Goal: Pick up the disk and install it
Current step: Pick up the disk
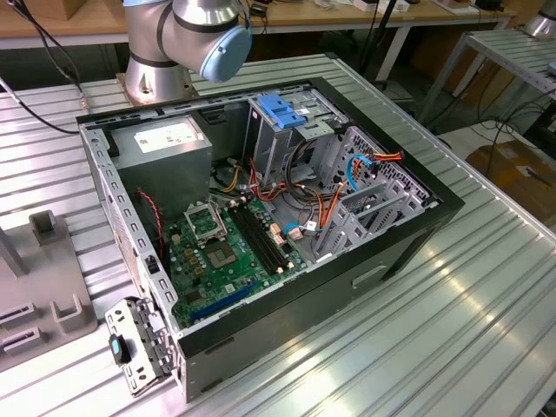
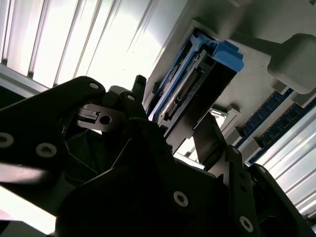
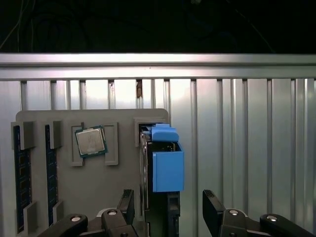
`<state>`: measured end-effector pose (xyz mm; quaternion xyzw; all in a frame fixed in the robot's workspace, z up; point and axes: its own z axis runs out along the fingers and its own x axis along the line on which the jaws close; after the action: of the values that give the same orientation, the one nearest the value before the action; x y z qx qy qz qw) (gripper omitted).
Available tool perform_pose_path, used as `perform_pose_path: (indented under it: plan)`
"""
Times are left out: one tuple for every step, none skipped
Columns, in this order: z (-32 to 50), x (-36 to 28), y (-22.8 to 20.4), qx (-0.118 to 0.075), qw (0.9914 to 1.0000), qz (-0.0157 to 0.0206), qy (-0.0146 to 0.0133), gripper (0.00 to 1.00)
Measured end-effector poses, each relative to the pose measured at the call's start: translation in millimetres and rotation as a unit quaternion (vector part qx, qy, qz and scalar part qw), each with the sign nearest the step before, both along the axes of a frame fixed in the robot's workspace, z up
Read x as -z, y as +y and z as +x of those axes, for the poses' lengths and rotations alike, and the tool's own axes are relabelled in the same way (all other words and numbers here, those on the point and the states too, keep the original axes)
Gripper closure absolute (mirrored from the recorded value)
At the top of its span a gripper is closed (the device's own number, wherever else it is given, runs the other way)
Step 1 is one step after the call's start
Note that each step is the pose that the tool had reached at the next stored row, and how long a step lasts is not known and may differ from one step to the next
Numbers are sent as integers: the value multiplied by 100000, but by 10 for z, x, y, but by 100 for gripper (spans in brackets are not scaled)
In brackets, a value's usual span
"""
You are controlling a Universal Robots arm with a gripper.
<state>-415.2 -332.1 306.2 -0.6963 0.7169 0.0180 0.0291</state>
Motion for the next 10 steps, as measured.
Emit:
perform_pose_path:
  plan:
    - [0, 0, 0, 1, 100000, 0, 5, 34]
    - [0, 0, 0, 2, 100000, 0, 8, 34]
    - [0, 0, 0, 1, 100000, 1, 7, 34]
    - [0, 0, 0, 2, 100000, 2, 8, 34]
    - [0, 0, 0, 2, 100000, 0, 9, 34]
    - [0, 0, 0, -1, 100000, -1, 13, 34]
    - [0, 1, 0, -3, 100000, -2, 13, 34]
    - [-1, 2, 0, -3, 100000, -2, 12, 34]
    - [-3, 4, 0, 1, 100000, -2, 14, 34]
    - [-3, 5, 0, 5, 100000, -2, 14, 34]
